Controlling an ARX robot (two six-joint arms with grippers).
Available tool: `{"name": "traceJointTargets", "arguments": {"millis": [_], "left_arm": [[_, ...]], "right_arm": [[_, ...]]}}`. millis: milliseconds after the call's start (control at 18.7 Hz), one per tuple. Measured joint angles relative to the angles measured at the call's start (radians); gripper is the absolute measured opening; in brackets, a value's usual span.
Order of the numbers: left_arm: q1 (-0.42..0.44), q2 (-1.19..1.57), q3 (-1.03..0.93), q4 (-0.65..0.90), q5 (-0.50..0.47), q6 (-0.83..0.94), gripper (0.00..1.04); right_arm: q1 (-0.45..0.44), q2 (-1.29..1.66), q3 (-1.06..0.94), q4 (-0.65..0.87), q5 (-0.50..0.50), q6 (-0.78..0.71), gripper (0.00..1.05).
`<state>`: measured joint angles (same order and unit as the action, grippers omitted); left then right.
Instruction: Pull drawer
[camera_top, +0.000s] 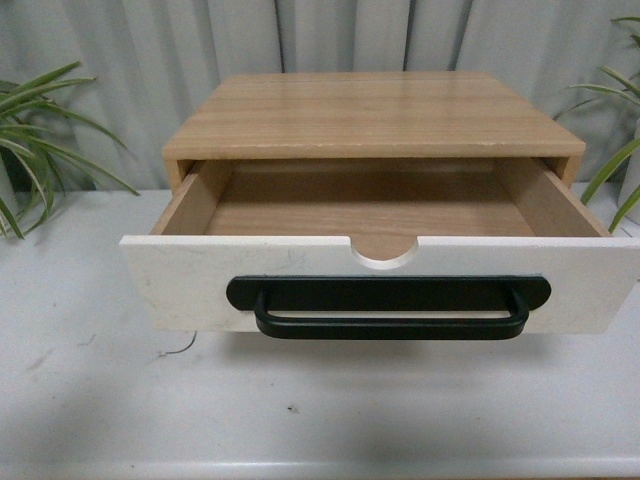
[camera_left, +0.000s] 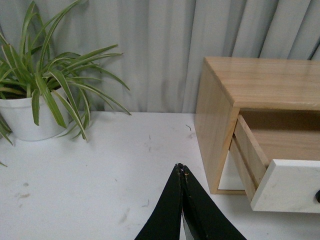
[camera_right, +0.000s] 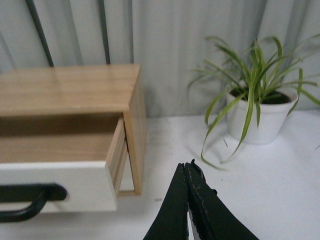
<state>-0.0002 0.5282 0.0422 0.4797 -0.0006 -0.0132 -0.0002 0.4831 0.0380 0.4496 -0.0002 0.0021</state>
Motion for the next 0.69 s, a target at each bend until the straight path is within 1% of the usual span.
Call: {"name": "traceJointTargets", "arguments": {"millis": [53, 214, 694], "left_arm": [[0.0, -0.005, -0.029, 0.052, 0.0, 0.0, 0.02], [0.0, -0.1, -0.032, -0.058, 0.0, 0.0, 0.02], [0.0, -0.204, -0.032, -0.161, 0.0, 0.0, 0.02]], "right_arm": [[0.0, -0.01, -0.025, 0.016, 0.0, 0.0, 0.02], [0.0, -0.107, -0.025, -0.068, 0.0, 0.0, 0.02], [0.0, -0.198, -0.026, -0.164, 0.0, 0.0, 0.02]]}}
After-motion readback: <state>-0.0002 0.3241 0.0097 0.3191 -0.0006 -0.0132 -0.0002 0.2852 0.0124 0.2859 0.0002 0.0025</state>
